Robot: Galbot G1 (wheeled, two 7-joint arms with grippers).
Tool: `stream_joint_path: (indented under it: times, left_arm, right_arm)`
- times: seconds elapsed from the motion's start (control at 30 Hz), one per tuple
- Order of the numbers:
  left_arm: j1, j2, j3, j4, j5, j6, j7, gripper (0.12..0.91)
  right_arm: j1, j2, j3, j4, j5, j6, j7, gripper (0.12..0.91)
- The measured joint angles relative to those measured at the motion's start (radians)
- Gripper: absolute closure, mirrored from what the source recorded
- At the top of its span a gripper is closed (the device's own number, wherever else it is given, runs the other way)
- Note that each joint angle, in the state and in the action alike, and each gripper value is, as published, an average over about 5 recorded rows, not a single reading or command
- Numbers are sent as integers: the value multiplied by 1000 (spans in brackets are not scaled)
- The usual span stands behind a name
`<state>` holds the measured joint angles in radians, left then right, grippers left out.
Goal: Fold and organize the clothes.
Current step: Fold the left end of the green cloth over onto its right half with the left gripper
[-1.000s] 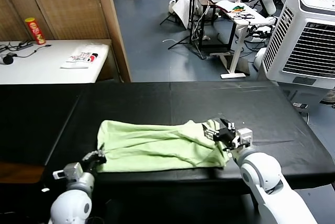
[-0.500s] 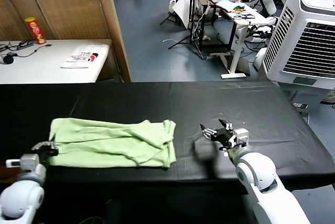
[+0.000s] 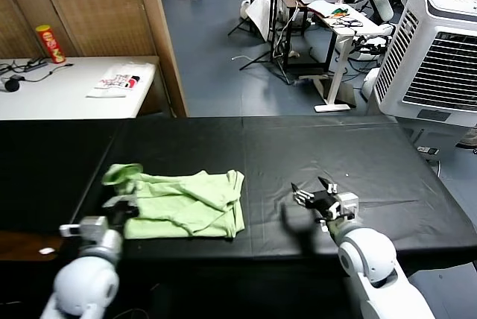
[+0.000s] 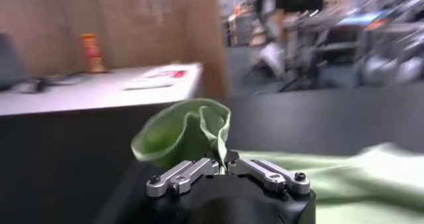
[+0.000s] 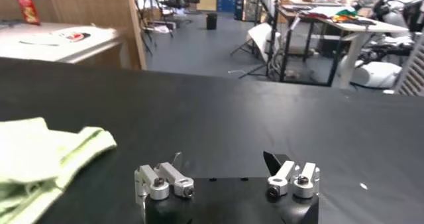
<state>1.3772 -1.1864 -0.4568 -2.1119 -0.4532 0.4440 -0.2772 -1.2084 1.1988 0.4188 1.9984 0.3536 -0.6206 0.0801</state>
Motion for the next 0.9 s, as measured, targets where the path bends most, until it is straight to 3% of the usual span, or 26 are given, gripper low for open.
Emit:
stream_joint_path:
  times: [0.17,0.33,0.73,0.9]
  left_arm:
    - [-48,-81,150,-6,0,12,-17,884]
    - [-71,-139,243,3,3,15,-22,884]
    - [-88,-209,288,52,42,2,-25,884]
    - [-90,-245,298,84,89,-31,-3,850]
  right_arm:
    - [-17,4,12,1,-9,0,0,227]
    - [-16,8,5,-9,-14,0,-1,227]
    - [2,19,-26,-32,-21,1,-3,227]
    - [5,19,-38,-34,-24,11,-20,227]
